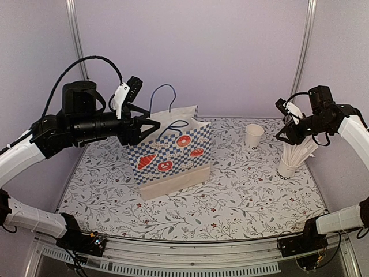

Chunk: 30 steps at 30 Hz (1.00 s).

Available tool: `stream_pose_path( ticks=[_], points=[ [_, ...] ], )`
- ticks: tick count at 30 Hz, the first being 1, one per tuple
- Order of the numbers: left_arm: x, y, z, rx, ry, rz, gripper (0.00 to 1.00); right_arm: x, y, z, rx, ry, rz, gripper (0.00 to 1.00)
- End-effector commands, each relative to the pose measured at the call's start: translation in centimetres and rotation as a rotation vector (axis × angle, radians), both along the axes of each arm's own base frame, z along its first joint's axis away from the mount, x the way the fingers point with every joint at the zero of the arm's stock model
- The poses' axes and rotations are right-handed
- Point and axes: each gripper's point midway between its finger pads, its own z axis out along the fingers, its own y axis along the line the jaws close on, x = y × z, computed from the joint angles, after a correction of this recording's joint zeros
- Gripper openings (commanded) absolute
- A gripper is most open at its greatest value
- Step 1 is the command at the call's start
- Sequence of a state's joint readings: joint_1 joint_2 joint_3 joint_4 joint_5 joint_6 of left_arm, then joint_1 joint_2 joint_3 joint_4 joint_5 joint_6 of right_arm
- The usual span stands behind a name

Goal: Pack the takeout coffee

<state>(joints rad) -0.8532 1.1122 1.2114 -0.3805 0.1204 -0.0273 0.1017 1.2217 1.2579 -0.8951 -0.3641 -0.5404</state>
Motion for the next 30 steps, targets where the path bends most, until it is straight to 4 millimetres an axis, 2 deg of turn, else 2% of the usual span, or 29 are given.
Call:
stream_pose_path(
  ticks=[1, 3, 10, 20, 26, 30],
  points=[
    [-0.4, 0.0, 0.8, -0.017, -0.023, -0.001, 0.64, 0.0, -0.5, 0.3, -0.02, 0.004, -0.01, 0.4],
    [-0.3, 0.0, 0.7, -0.01, -0.027, 0.001, 0.64, -0.1, -0.7, 0.2, -0.033, 0.011, -0.014, 0.37],
    [0.0, -0.2, 0.2, 0.004, -0.025, 0.002, 0.65, -0.5, -1.3, -1.0, -0.079, 0.049, -0.022, 0.35],
    [-0.4, -0.3, 0.1, -0.008, -0.016, -0.009, 0.65, -0.5, -1.7, -1.3, -0.098, 0.046, -0.033, 0.31],
    [-0.6, -0.4, -0.2, -0.003, -0.014, -0.017, 0.65, -0.4, -1.8, -2.0, -0.104, 0.063, -0.036, 0.22],
    [-0.7, -0.3, -0.1, -0.005, -0.016, -0.02, 0.65, -0.4, -1.8, -2.3, -0.107, 0.075, -0.036, 0.09]
  ],
)
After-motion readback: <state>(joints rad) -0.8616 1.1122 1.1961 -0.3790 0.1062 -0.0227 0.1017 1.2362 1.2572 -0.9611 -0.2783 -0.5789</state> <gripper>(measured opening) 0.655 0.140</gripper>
